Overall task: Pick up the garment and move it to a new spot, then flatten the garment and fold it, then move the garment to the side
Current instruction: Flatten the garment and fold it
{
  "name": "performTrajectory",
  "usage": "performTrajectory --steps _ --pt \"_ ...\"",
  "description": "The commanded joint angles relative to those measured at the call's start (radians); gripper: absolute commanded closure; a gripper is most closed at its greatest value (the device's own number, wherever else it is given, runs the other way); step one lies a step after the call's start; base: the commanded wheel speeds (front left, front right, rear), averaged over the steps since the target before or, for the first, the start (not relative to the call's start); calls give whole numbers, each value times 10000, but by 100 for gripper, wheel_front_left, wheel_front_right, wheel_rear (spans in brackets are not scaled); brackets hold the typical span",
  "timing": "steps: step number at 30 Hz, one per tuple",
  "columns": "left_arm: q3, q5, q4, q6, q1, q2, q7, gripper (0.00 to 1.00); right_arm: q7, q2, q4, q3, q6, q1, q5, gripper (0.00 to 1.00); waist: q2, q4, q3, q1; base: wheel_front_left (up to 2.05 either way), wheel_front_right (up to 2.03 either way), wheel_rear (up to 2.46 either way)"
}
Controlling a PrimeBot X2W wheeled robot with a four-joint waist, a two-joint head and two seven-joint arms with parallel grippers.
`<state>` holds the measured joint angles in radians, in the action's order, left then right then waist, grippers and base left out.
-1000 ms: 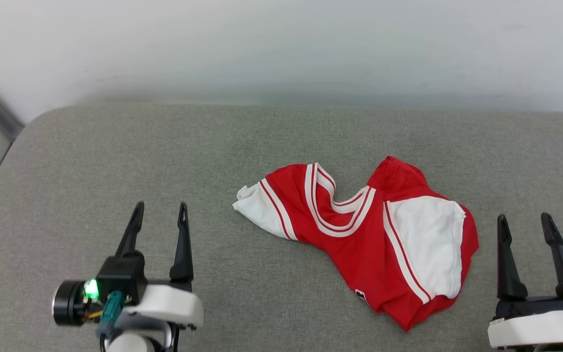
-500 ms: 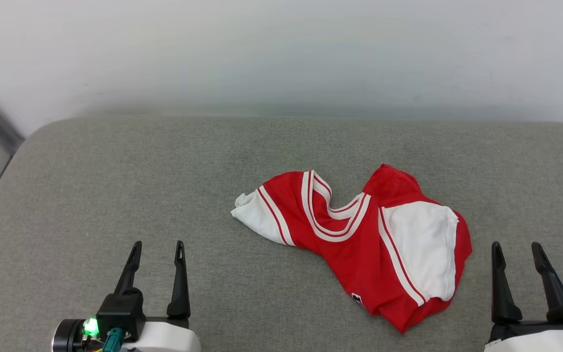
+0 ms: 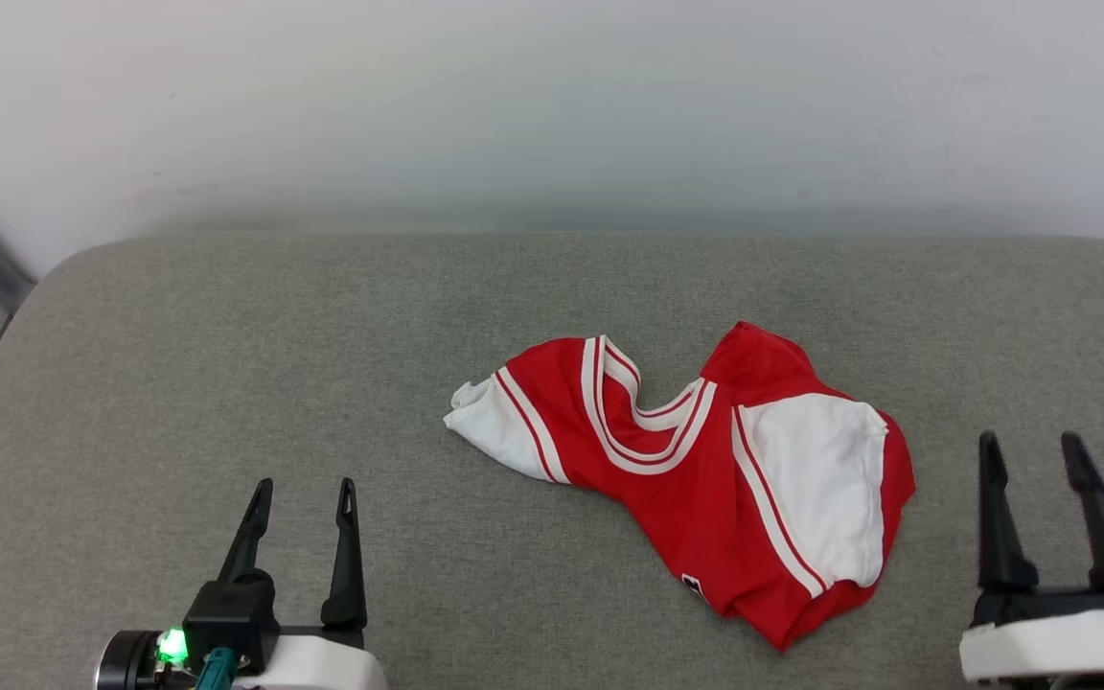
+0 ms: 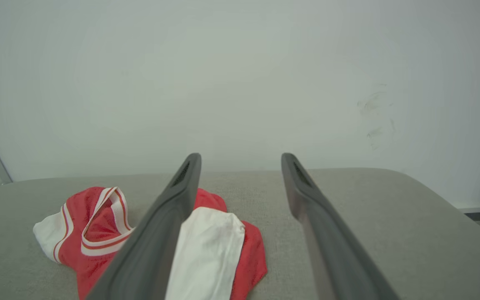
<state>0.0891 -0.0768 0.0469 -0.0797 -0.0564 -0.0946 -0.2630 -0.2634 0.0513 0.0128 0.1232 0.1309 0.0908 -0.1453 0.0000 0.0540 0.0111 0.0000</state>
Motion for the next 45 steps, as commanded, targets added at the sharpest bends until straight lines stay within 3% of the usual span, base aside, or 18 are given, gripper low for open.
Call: performTrajectory --steps 1,7,13,15,22,29,36,45 --pt "-81 86 -30 66 -75 42 -26 0 -20 -19 260 118 -3 -541 165 0 0 -28 44 0 0 0 0" --pt "-215 199 -116 192 207 173 -26 0 -20 29 1103 421 -3 -2330 1031 0 0 -41 384 0 0 0 0" --pt "-349 238 -162 284 419 260 -26 0 -19 1699 70 -591 -3 -4258 1113 0 0 -80 832 0 0 0 0" --pt "-406 238 -191 289 458 281 -26 0 431 2420 -507 -1230 -3 -4878 810 0 0 -103 958 0 0 0 0" --pt "-483 205 -291 349 723 367 -26 0 4782 5142 -1184 -4383 -5 -6662 -1436 0 0 -155 1454 0 0 0 0" --pt "-350 148 -356 421 1191 421 -26 0 9045 7058 -587 -7071 -5 -7843 -4233 0 0 22 2127 0 0 0 0" --pt "-119 32 -341 412 1670 444 -26 0 10778 7541 -635 -8264 -5 -8581 -5653 0 0 363 2859 0 0 0 0" --pt "265 -321 -272 226 2228 447 -26 0 10990 7361 -1767 -9841 -5 -9120 -6293 0 0 814 3627 0 0 0 0"
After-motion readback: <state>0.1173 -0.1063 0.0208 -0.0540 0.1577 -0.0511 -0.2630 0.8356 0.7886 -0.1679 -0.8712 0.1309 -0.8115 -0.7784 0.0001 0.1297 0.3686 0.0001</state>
